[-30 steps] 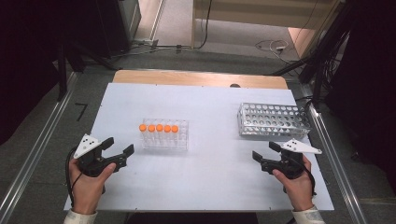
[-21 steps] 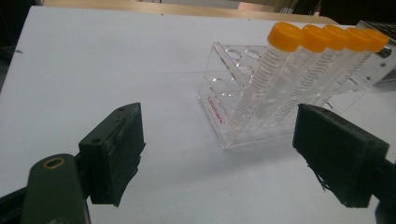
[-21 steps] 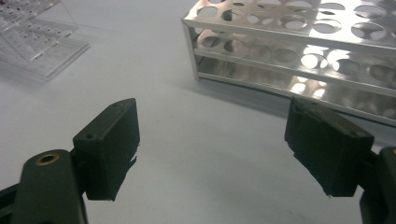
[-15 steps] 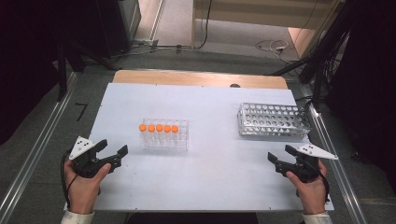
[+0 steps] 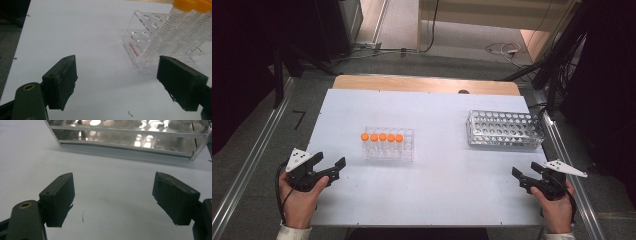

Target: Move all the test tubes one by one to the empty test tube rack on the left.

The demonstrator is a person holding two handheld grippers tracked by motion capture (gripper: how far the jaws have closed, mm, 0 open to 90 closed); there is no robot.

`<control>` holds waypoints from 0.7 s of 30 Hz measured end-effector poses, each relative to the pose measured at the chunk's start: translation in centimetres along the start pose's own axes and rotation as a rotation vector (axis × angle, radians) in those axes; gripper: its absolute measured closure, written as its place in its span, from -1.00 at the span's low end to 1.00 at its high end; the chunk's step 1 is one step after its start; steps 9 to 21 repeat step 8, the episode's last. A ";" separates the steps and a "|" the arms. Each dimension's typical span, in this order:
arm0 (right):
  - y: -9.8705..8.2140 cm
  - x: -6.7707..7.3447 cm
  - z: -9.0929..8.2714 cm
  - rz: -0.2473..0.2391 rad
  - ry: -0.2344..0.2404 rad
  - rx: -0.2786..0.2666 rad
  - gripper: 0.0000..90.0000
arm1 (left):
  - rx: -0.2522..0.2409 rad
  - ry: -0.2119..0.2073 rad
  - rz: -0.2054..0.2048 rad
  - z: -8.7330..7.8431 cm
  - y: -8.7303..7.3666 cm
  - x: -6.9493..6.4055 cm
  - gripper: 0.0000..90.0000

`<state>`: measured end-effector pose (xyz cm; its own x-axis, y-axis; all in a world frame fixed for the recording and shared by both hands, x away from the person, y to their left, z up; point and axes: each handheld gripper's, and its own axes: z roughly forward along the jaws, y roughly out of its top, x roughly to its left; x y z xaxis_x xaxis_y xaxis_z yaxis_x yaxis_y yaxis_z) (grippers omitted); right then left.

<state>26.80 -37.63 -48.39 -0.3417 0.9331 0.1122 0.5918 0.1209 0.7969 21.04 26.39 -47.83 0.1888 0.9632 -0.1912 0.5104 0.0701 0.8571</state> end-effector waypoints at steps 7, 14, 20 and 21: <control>-0.6 -0.9 -0.1 0.021 -0.035 0.017 -0.63 | 0.022 0.009 0.005 0.4 -0.5 0.0 -0.63; -0.7 -1.0 -0.1 0.020 -0.041 0.016 -0.63 | 0.023 0.011 0.005 0.5 -0.5 0.0 -0.63; -0.7 -1.0 -0.1 0.020 -0.041 0.016 -0.63 | 0.023 0.011 0.005 0.5 -0.5 0.0 -0.63; -0.7 -1.0 -0.1 0.020 -0.041 0.016 -0.63 | 0.023 0.011 0.005 0.5 -0.5 0.0 -0.63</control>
